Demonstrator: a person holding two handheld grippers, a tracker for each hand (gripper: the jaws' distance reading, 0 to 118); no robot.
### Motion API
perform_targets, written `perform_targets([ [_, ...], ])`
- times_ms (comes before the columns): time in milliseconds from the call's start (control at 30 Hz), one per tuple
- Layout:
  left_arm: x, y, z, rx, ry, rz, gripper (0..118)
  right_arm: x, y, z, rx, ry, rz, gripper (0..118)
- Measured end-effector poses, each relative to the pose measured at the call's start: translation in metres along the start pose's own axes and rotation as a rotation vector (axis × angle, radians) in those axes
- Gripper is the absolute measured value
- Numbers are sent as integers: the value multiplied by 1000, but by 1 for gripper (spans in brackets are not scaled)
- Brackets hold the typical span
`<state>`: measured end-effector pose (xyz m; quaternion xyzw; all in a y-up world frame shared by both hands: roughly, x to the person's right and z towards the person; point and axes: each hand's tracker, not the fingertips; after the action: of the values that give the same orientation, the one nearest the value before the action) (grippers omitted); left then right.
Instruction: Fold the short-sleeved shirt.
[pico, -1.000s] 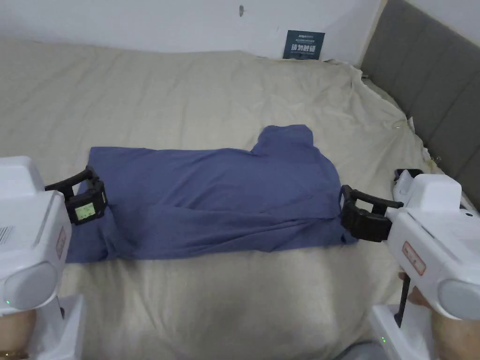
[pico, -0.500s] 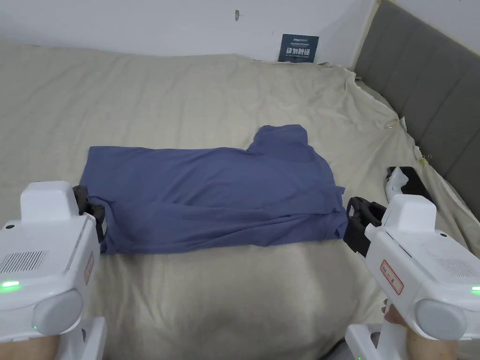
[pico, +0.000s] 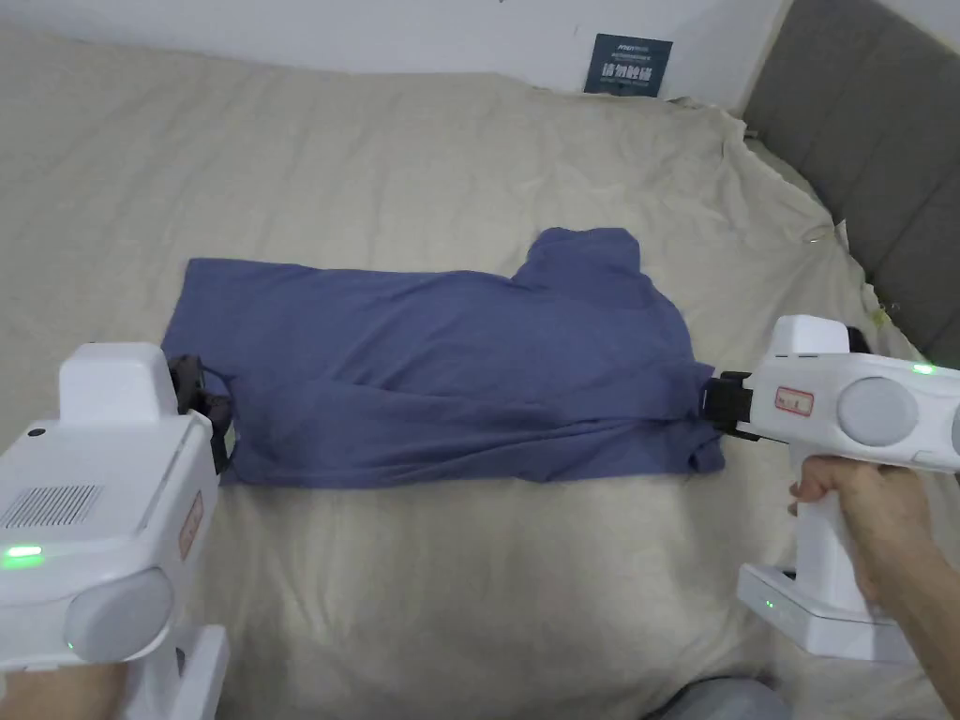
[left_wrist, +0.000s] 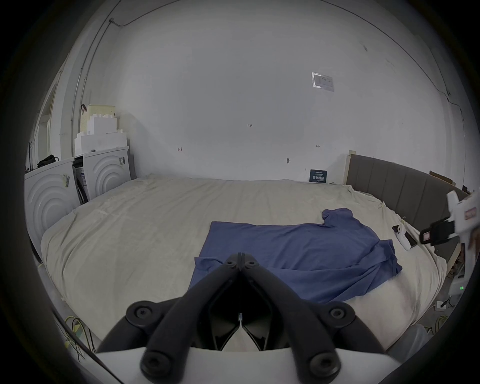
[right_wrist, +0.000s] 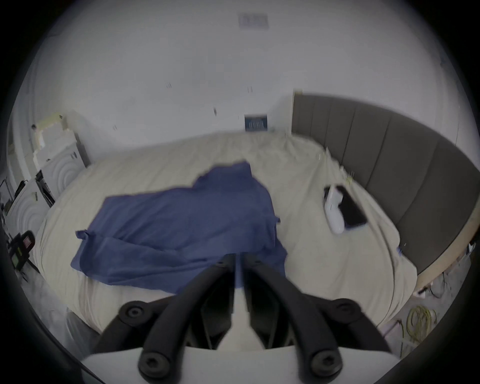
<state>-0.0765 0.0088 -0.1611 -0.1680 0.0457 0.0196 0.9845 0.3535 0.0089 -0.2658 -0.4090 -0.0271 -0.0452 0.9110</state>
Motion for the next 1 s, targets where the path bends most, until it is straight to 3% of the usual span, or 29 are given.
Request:
perform_targets([
  [100,-3,-2,-5,-16,11,17,0,5,14,-30,-107,-20,-5,90],
  [133,-3,-2,-8,-23,16,19,0,4,16,-40,-132,-41,-1,97],
  [267,-6,-5,-17,-60,36,17,0,13,22,-79,-269,-102,-63,99],
  [400,-8,-10,-28,-107,52,15,0,22,15,-110,-307,-137,-98,98],
  [467,-8,-13,-34,-128,61,11,0,23,10,-121,-335,-152,-123,94],
  [567,-7,-18,-44,-161,68,10,0,26,4,-131,-327,-130,-151,65],
  [600,-6,-20,-46,-170,70,7,0,25,3,-133,-326,-111,-155,65],
  [700,-5,-23,-54,-193,75,1,0,20,1,-130,-310,-123,-47,54],
  [767,-5,-24,-61,-214,82,9,0,20,5,-125,-294,-135,5,33],
  [800,-6,-23,-64,-227,83,12,0,21,6,-122,-286,-96,-7,10],
  [833,-7,-22,-68,-237,90,20,5,20,8,-118,-290,-51,-52,8],
  [867,-10,-19,-74,-264,97,30,13,19,10,-117,-296,-73,-54,8],
  [933,-21,-10,-86,-317,83,90,51,21,14,-114,-289,-68,-42,8],
  [1000,-39,2,-104,-406,51,155,96,21,19,-108,-282,-61,-45,8],
])
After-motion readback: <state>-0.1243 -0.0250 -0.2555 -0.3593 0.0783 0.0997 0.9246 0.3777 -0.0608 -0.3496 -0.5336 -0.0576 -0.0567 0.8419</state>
